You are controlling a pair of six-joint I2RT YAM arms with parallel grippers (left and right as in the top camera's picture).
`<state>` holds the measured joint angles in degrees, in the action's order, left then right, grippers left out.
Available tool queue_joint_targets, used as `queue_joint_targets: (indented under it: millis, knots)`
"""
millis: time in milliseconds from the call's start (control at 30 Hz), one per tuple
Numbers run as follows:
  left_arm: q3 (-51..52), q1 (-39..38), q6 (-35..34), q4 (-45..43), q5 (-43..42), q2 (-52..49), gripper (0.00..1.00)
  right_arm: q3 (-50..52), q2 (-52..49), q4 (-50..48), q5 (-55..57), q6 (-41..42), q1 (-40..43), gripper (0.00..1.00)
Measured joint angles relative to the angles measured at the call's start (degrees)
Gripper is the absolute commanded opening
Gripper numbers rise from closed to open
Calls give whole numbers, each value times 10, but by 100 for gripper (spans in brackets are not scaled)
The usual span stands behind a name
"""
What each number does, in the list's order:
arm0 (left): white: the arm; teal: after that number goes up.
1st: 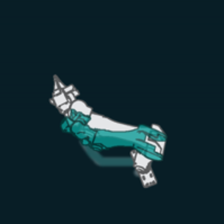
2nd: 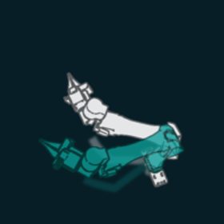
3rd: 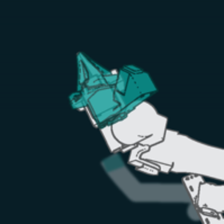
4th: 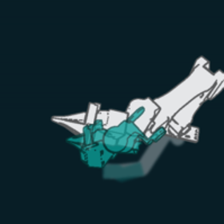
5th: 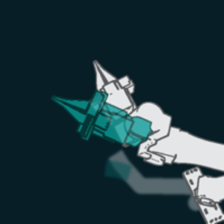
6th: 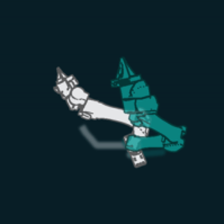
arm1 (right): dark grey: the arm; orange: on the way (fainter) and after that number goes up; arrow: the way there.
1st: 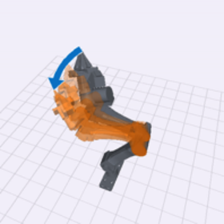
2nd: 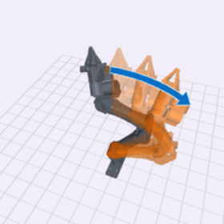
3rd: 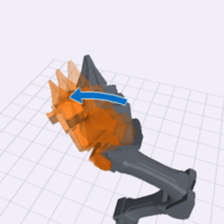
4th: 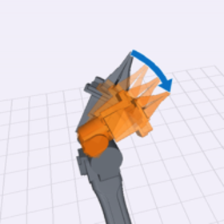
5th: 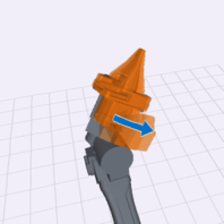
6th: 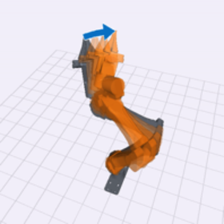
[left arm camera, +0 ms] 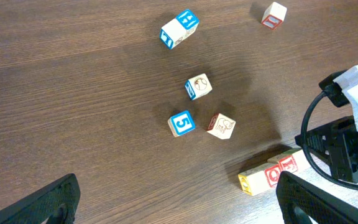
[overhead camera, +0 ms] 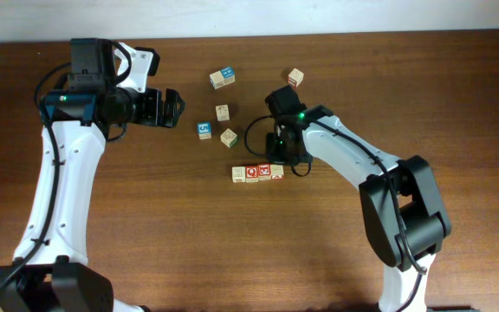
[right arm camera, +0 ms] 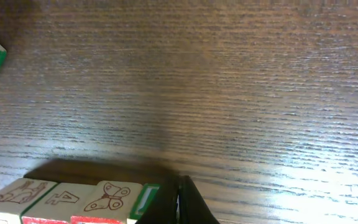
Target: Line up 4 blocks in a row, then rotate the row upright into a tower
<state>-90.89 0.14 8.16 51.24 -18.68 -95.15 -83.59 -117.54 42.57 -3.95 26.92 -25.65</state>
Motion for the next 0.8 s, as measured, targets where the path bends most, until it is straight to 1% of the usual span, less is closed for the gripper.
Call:
queue_joint_targets:
  millis: [600,667,700,767,800]
  knots:
    - [0,0,0,0,0,0,99,1,2,-2,-2,-21,1,4]
    - [0,0,0,0,0,0,99,-22,18,23,-13,-24,23,5]
    - [0,0,0,1,0,0,99,-35,51,40,-31,-36,50,4]
    - [0,0,0,1,0,0,99,-50,114,99,-59,-75,105,4]
    - [0,0,0,0,0,0,99,-50,127,106,-83,-105,132,4]
